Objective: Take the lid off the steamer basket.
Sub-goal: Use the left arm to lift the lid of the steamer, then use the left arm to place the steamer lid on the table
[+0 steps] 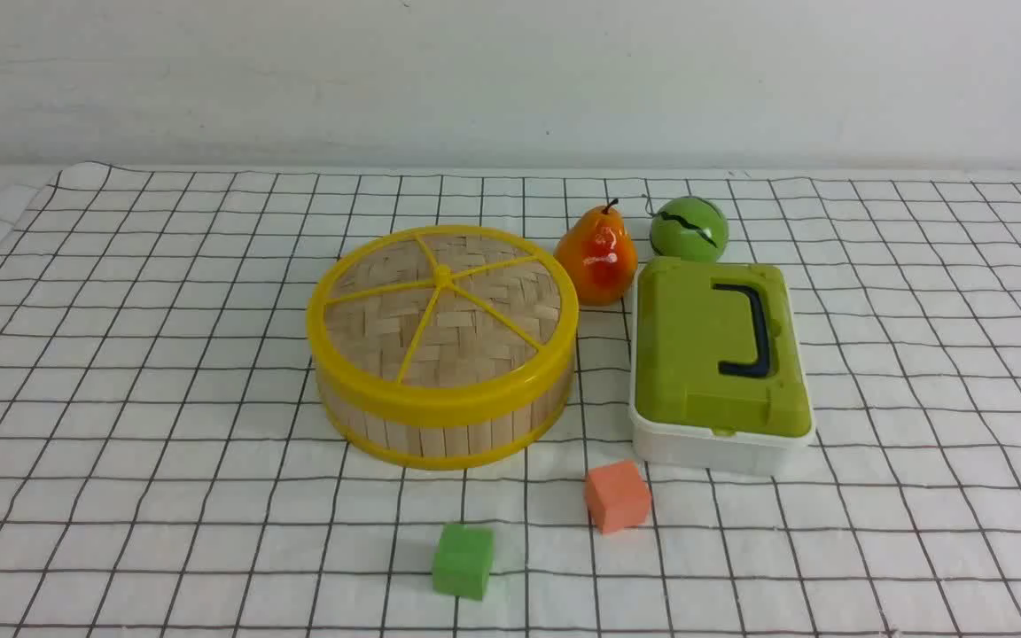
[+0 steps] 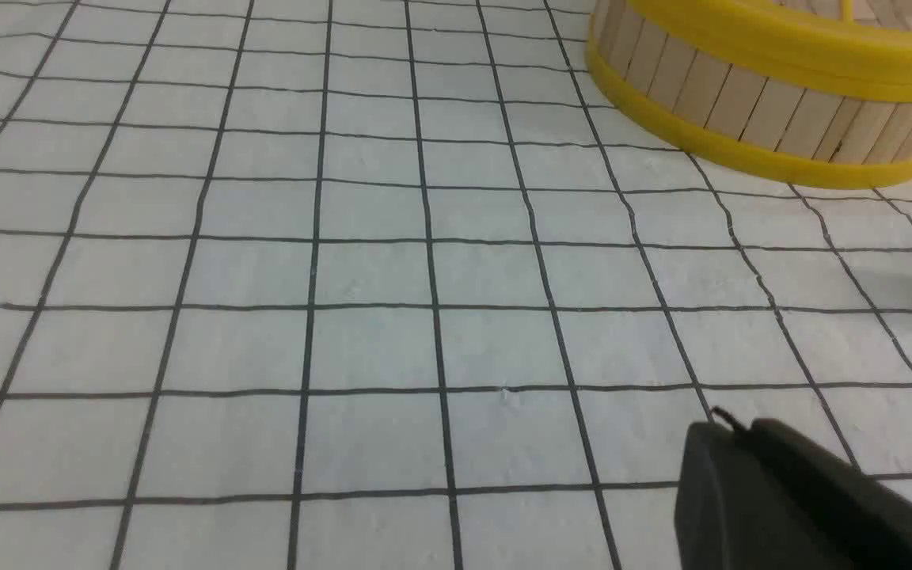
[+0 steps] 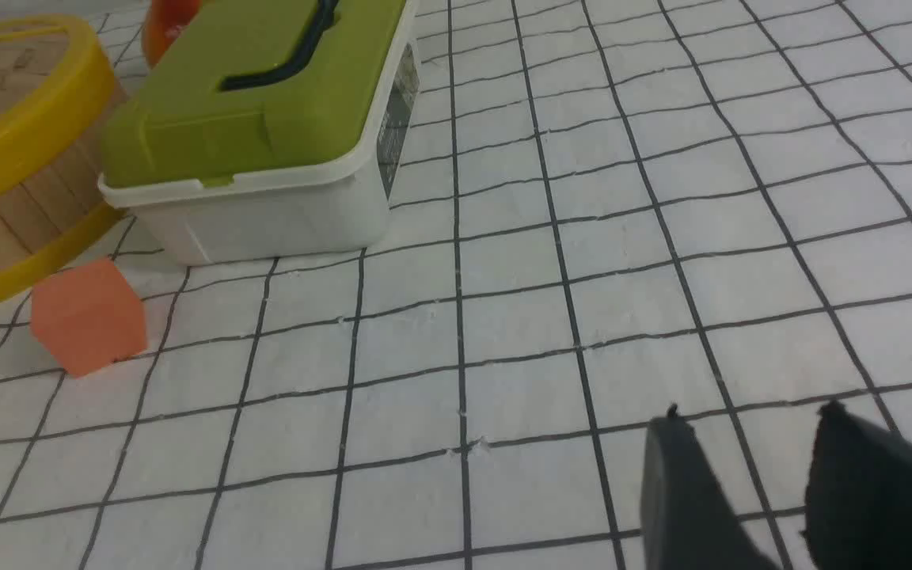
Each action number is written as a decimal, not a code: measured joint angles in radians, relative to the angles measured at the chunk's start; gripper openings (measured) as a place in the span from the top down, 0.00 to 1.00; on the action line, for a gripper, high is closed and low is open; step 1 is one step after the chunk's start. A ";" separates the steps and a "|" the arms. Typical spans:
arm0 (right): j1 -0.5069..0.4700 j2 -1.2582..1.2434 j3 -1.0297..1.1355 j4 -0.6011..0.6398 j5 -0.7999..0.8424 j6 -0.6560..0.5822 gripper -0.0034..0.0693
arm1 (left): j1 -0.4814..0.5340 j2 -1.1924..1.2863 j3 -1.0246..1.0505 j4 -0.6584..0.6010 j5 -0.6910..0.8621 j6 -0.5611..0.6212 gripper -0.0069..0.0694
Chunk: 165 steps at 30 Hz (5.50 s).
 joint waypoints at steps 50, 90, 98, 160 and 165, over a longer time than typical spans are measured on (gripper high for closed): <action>0.000 0.000 0.000 0.000 0.000 0.000 0.62 | 0.000 0.000 0.000 0.000 0.000 0.000 0.80; 0.000 0.000 0.000 0.000 0.000 0.000 0.62 | 0.000 0.112 -0.382 0.169 -0.394 -0.563 0.93; 0.000 0.000 0.000 0.000 0.000 0.000 0.62 | 0.000 0.532 -0.659 0.306 0.052 -0.571 0.93; 0.000 0.000 0.000 0.000 0.000 0.000 0.62 | -0.312 2.073 -1.856 0.200 0.333 -0.126 0.76; 0.000 0.000 0.000 0.000 0.000 0.000 0.62 | -0.311 1.932 -1.878 0.231 0.352 -0.128 0.76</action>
